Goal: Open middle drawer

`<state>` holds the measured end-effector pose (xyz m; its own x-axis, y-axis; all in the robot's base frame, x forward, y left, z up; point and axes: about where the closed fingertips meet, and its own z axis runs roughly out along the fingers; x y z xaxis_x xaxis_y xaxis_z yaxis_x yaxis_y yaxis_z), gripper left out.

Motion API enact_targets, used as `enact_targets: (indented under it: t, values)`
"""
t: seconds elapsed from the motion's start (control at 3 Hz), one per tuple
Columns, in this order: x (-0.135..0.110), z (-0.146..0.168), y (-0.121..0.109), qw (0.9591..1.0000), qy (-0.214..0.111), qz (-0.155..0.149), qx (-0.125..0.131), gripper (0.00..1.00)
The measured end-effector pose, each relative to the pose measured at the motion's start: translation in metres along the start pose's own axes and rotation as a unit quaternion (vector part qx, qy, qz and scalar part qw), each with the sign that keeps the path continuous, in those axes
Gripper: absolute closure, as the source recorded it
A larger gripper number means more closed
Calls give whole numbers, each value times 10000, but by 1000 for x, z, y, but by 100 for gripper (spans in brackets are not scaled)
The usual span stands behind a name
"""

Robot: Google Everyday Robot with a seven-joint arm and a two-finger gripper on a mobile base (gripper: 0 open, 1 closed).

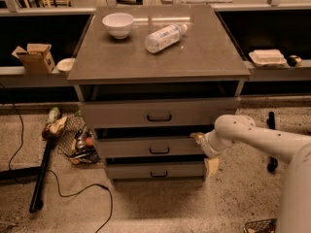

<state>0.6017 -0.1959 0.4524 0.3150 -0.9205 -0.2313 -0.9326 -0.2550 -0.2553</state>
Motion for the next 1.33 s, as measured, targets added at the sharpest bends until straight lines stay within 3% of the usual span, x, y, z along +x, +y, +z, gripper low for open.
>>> enact_targets:
  t: [0.33, 0.67, 1.0, 1.33]
  values:
    - [15, 17, -21, 9997, 47, 249, 57, 0]
    - [32, 27, -39, 9971, -24, 744, 156, 0]
    - [44, 45, -54, 9912, -92, 1319, 116, 0]
    - [47, 58, -57, 9873, -138, 1581, 31, 0]
